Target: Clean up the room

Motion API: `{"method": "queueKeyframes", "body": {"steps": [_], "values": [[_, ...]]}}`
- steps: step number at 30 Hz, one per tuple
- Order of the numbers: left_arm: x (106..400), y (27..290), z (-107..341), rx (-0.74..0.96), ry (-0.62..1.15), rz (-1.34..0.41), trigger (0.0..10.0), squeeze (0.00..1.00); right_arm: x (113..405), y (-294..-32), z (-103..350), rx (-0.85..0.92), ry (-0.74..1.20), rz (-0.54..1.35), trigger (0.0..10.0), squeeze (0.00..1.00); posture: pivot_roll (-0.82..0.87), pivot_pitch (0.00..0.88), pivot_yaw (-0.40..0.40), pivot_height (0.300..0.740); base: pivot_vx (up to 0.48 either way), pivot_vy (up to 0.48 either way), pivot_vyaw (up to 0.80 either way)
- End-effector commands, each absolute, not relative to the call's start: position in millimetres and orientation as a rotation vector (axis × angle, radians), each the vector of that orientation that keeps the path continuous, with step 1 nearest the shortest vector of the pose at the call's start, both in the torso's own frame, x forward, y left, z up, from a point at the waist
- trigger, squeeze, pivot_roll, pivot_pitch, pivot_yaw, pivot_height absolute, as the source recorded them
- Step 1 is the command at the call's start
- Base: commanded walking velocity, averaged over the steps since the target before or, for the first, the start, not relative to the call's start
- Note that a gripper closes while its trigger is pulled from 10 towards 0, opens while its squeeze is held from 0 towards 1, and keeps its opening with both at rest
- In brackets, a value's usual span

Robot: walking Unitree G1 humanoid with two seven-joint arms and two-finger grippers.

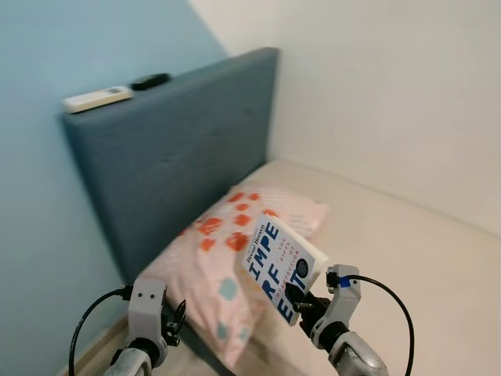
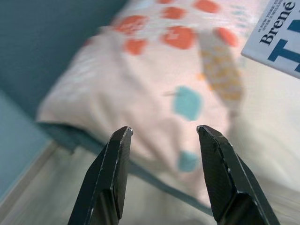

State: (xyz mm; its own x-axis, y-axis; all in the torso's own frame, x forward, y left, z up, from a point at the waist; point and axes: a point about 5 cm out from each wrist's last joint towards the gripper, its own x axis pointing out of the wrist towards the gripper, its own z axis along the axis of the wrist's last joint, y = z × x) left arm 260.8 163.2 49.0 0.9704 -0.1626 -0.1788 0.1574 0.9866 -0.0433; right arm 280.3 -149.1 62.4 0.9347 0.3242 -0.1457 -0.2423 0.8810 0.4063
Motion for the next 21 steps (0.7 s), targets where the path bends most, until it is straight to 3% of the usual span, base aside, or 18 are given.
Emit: {"method": "queueKeyframes", "body": {"steps": [1, 8, 21], "values": [[259.3, 161.3, 45.1, -0.028, 0.193, -0.157, 10.0, 0.00, 281.4, -154.0, 64.3, 0.383, 0.186, 0.284, 10.0, 0.00, 0.03, 0.117, -0.060, 0.731, 0.000, 0.000, -0.80], [259.3, 163.0, 45.0, -0.028, 0.188, -0.144, 10.0, 0.00, 282.6, -158.6, 62.8, 0.389, 0.187, 0.268, 10.0, 0.00, 0.03, 0.118, -0.061, 0.731, 0.000, 0.000, -0.75], [262.9, 169.4, 45.4, -0.009, 0.187, -0.090, 10.0, 0.00, 284.0, -160.9, 62.6, 0.371, 0.186, 0.272, 10.0, 0.00, 0.02, 0.124, -0.064, 0.731, 0.000, 0.000, 0.00]]}}
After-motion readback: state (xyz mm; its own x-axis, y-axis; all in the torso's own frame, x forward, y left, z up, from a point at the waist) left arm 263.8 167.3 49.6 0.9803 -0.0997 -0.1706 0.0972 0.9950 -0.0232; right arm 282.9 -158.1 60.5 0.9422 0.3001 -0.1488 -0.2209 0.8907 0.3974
